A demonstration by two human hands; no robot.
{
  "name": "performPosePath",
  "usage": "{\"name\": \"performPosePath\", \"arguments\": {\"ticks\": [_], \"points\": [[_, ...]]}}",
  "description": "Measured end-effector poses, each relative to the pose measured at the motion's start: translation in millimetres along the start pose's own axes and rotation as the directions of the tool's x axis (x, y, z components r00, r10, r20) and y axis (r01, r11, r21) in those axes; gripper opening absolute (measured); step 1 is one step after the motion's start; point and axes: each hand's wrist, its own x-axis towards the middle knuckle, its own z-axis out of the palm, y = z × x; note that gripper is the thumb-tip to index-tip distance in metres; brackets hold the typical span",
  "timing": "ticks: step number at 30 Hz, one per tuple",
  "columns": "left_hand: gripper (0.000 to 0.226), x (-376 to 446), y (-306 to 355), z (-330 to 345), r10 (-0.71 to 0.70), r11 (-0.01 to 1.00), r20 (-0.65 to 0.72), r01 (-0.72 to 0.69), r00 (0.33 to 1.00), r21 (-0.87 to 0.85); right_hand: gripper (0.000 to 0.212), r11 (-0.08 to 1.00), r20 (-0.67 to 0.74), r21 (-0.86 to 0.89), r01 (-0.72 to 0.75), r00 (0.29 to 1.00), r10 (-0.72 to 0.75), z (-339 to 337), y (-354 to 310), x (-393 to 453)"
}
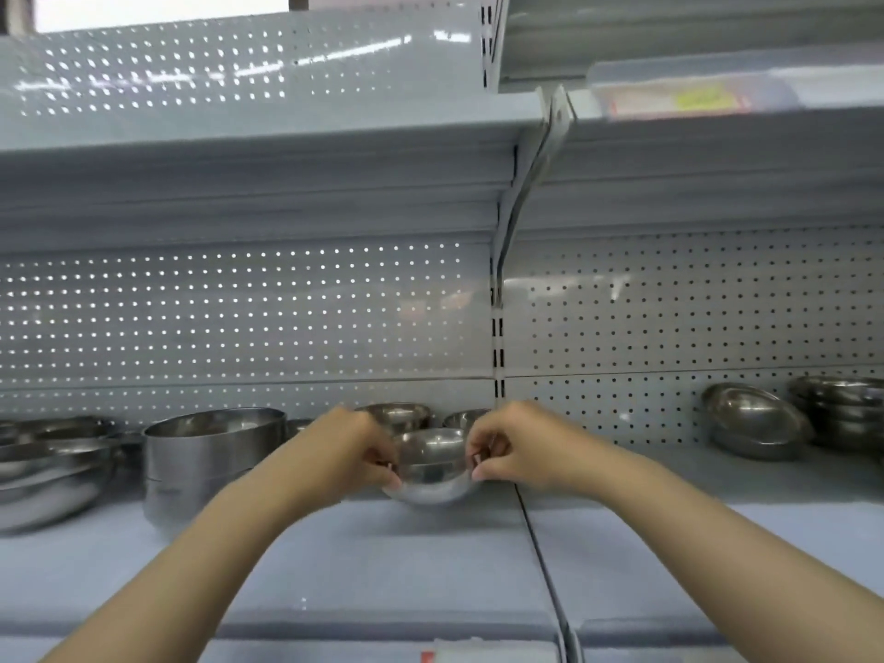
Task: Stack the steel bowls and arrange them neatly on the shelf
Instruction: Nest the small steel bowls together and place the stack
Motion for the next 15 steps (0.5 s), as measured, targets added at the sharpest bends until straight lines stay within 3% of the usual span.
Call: {"name": "performPosePath", "arguments": {"ticks": [10, 15], "points": [[0.015, -26, -29, 6, 0.011, 0.997, 0.083, -0.005, 0.996, -0.072, 0.004, 0.999, 0.041, 0.036, -0.03, 0.999, 0.029, 29, -27, -1], [0.013, -30, -26, 5, 0.023, 0.999, 0.116, -0.025, 0.993, 0.024, 0.017, 0.999, 0.01, 0.029, -0.043, 0.999, 0.043, 37, -33, -9]]}}
